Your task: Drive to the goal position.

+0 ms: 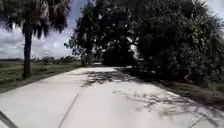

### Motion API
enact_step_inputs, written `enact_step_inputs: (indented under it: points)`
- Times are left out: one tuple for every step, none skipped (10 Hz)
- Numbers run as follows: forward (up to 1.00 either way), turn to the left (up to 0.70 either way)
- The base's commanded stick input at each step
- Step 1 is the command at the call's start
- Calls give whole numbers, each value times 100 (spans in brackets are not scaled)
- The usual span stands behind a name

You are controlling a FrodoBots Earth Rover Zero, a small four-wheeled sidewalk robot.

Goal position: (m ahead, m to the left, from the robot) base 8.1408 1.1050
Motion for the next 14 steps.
enact_step_inputs:
  points:
    - [83,0]
    - [83,0]
    - [83,0]
    - [83,0]
    - [83,0]
    - [83,0]
    - [83,0]
    - [83,0]
    - [83,0]
    - [83,0]
    - [83,0]
    - [83,0]
    - [83,0]
    - [83,0]
